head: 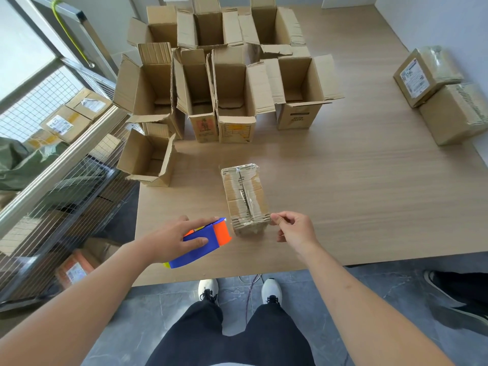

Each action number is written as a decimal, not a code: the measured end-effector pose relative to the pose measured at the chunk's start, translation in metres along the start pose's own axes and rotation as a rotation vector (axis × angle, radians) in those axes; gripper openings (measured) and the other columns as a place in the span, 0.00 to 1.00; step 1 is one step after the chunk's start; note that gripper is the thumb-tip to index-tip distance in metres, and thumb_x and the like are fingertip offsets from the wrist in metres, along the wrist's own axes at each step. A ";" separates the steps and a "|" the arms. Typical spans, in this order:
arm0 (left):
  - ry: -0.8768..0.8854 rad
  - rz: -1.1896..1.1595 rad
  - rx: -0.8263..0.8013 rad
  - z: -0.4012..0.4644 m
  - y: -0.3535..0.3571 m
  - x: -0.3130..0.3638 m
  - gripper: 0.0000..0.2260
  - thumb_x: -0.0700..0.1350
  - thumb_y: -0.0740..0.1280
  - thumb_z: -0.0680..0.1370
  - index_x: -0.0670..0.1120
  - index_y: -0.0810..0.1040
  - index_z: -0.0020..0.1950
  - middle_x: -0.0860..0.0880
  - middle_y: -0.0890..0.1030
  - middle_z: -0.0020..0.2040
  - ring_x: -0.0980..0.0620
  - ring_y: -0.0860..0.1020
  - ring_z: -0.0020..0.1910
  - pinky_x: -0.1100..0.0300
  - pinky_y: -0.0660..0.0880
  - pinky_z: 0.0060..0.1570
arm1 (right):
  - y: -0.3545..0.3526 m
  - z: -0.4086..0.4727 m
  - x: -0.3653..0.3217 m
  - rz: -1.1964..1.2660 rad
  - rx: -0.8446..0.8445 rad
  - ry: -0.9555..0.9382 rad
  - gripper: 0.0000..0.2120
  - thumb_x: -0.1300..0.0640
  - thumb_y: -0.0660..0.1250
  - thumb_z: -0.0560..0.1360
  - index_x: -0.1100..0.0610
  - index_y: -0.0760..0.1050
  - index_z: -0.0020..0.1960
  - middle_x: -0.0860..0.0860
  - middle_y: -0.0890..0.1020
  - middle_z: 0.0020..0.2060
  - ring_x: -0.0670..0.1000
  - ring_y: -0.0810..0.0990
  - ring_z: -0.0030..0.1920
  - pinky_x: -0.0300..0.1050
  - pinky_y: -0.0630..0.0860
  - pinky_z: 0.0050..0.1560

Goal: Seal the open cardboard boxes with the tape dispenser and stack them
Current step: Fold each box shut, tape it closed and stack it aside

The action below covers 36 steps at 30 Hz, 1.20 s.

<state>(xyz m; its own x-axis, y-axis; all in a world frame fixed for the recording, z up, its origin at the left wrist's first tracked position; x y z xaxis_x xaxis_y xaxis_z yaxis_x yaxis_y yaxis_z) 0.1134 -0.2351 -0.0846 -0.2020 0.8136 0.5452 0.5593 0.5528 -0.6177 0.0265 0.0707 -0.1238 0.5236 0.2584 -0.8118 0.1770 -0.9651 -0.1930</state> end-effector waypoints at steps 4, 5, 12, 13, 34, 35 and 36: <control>-0.008 0.038 0.022 0.006 0.003 0.004 0.24 0.65 0.61 0.81 0.84 0.52 0.70 0.55 0.72 0.53 0.54 0.76 0.49 0.53 0.76 0.51 | 0.003 0.004 0.009 -0.060 -0.078 0.088 0.14 0.48 0.70 0.80 0.49 0.74 0.63 0.49 0.81 0.53 0.51 0.80 0.39 0.47 0.83 0.38; -0.009 0.040 0.022 0.007 0.003 0.003 0.24 0.65 0.61 0.81 0.84 0.52 0.70 0.55 0.72 0.53 0.54 0.75 0.49 0.53 0.76 0.51 | 0.001 0.005 0.009 -0.090 -0.053 0.049 0.18 0.50 0.69 0.81 0.51 0.73 0.69 0.47 0.79 0.54 0.51 0.82 0.44 0.48 0.83 0.45; 0.004 -0.016 -0.002 0.004 0.006 0.002 0.24 0.63 0.61 0.82 0.82 0.54 0.72 0.56 0.71 0.52 0.55 0.74 0.49 0.59 0.70 0.45 | 0.049 -0.020 -0.040 -0.922 -0.054 -1.091 0.35 0.39 0.58 0.83 0.55 0.55 0.83 0.54 0.57 0.82 0.53 0.54 0.82 0.52 0.52 0.81; 0.002 -0.030 -0.009 0.003 0.007 0.003 0.24 0.63 0.62 0.82 0.82 0.55 0.72 0.56 0.71 0.53 0.55 0.74 0.49 0.59 0.70 0.46 | 0.061 -0.020 -0.038 -1.047 -0.114 -1.149 0.36 0.37 0.55 0.83 0.55 0.52 0.83 0.54 0.52 0.83 0.54 0.50 0.82 0.54 0.51 0.81; -0.054 -0.059 0.004 -0.003 0.014 -0.013 0.21 0.65 0.58 0.82 0.80 0.55 0.73 0.56 0.76 0.55 0.55 0.77 0.51 0.57 0.72 0.50 | 0.073 -0.005 -0.023 -1.321 -0.075 -1.208 0.33 0.37 0.59 0.82 0.51 0.57 0.82 0.52 0.59 0.81 0.53 0.57 0.81 0.56 0.60 0.78; -0.070 -0.040 0.006 0.003 0.015 -0.009 0.21 0.64 0.57 0.83 0.78 0.56 0.74 0.57 0.77 0.57 0.55 0.77 0.52 0.58 0.71 0.50 | 0.073 -0.006 -0.023 -1.326 -0.076 -1.202 0.33 0.37 0.59 0.82 0.51 0.58 0.82 0.52 0.59 0.81 0.53 0.58 0.81 0.56 0.61 0.78; -0.086 -0.027 0.001 0.008 0.015 -0.006 0.20 0.63 0.57 0.83 0.76 0.58 0.74 0.58 0.78 0.58 0.55 0.77 0.52 0.59 0.70 0.49 | 0.073 -0.007 -0.024 -1.328 -0.079 -1.195 0.33 0.37 0.58 0.82 0.51 0.58 0.82 0.52 0.59 0.81 0.53 0.58 0.81 0.56 0.61 0.78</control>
<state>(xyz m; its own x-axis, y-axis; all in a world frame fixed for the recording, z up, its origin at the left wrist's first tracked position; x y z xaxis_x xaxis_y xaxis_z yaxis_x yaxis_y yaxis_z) 0.1168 -0.2303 -0.1020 -0.2852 0.8107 0.5112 0.5520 0.5750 -0.6039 0.0320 -0.0058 -0.1144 -0.8109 0.5804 -0.0751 -0.0104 -0.1427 -0.9897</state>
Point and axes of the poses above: each hand's wrist, its own z-axis towards the middle knuckle, its own y-axis out of the palm, x = y × z, the point moved 5 cm from there along z, towards the middle knuckle
